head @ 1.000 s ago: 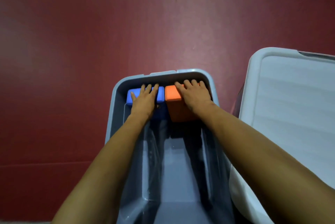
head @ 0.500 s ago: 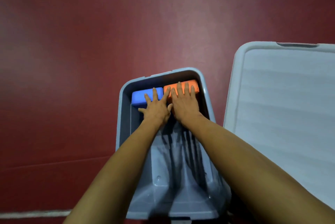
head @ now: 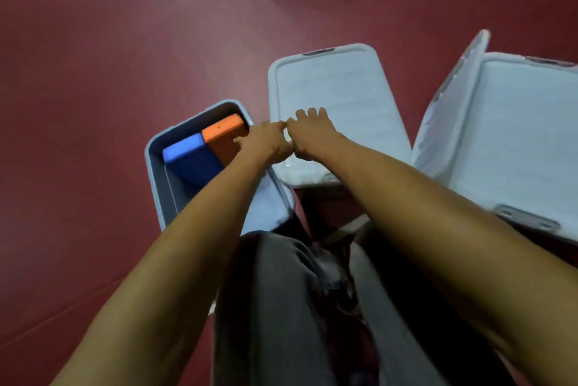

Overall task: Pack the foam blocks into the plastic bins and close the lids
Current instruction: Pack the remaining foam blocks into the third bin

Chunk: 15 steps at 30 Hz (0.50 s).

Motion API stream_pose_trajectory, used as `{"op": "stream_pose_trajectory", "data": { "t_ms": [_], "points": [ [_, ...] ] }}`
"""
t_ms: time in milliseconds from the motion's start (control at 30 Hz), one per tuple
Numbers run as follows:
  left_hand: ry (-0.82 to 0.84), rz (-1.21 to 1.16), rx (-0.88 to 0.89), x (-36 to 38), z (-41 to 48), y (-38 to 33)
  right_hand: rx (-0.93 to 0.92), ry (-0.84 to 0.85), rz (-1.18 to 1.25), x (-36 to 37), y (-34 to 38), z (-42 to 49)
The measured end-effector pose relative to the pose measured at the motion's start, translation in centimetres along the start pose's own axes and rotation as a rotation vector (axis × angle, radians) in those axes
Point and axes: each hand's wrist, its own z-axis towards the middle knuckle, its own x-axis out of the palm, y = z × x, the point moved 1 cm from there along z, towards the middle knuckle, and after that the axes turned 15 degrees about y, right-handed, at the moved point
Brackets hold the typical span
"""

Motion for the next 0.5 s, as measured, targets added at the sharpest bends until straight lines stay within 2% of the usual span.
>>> {"op": "stream_pose_trajectory", "data": {
  "t_ms": [167,267,500],
  "points": [
    [-0.111,0.099,0.11,-1.2,-9.0,-8.3,0.148,-0.043,-0.009,-2.0,-5.1,-11.3],
    [-0.106,0.164,0.164,-0.6,-12.8,-12.9,0.217,-0.063,0.021,-2.2,-7.8,-17.7],
    [-0.076,0.32,0.394,4.1,-19.9,-27.7,0.453,-0.076,0.132,3.9,-15.8,-31.2]
  ]
}}
